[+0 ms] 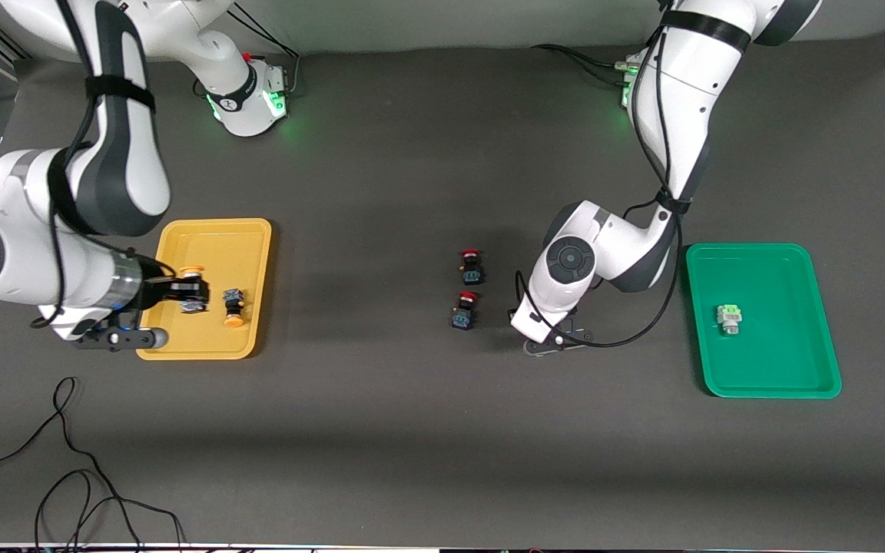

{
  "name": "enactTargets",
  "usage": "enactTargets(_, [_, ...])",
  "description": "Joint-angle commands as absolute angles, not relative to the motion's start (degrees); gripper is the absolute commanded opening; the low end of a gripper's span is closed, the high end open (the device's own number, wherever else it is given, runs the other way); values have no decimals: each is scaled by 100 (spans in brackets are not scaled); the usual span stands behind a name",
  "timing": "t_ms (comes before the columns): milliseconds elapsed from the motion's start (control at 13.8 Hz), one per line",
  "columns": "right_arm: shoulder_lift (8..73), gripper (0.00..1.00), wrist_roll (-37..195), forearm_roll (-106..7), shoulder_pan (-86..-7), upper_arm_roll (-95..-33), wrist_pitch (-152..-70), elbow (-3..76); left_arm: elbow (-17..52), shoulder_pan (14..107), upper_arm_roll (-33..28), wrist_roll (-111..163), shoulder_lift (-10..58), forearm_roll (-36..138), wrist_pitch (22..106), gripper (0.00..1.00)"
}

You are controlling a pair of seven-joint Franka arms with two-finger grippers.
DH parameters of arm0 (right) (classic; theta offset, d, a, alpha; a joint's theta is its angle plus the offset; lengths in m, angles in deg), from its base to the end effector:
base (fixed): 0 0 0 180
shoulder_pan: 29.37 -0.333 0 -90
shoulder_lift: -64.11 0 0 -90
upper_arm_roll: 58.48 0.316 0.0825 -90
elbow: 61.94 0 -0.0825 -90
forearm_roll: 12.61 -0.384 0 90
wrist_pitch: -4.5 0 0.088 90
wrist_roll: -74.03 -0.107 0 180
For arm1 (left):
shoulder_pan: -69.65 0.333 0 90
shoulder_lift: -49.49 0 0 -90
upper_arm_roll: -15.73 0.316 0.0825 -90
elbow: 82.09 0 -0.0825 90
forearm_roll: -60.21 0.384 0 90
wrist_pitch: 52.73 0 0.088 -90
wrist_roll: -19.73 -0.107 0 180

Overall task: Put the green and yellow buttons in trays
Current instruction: 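Carry the orange button to the yellow tray while the left gripper carries green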

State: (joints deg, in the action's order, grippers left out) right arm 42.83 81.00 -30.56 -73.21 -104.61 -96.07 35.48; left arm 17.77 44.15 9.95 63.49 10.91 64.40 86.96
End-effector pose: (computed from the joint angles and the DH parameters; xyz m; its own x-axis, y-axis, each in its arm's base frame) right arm 0.6141 0.0482 0.4163 0.9820 0.0058 -0.1885 -0.0036 -0.9988 -0.0491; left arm 0.5746 -0.3421 0.1929 0.9828 0.1844 0.0093 0.1841 -0.9825 0.0285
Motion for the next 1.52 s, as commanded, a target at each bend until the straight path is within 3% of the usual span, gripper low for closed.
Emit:
enactTargets(0, [4372, 0, 9060, -3062, -7419, -10795, -10584, 4437, 1644, 4399, 1028, 6438, 1038, 6557, 8728, 0])
enactTargets(217, [4363, 0, 9458, -3098, -7402, -10814, -11903, 5413, 1635, 4425, 1028, 6481, 1405, 6557, 8570, 0])
enactTargets(434, [4232, 0, 10054, -3719, -7402, -10796, -13143, 6310, 1635, 4478, 1019, 6420, 2239, 6539, 7492, 0])
enactTargets(723, [3591, 0, 11197, -5037, -7428, -10761, -13497, 6480, 1687, 4977, 1002, 5467, 3172, 6443, 6261, 0])
enactTargets(1084, [3300, 0, 11393, -5375, -7481, -10735, -13691, 6471, 2021, 7057, 1019, 2129, 3806, 6029, 5152, 0])
enactTargets(1229, [3326, 32, 11393, -5375, -7481, -10735, -13656, 6471, 2074, 7963, 1028, 976, 3719, 6056, 5176, 0])
enactTargets(1446, [3388, 31, 11279, -5383, -7420, -10796, -13577, 6471, 2459, 8905, 1028, 77, 3438, 6135, 5754, 0])
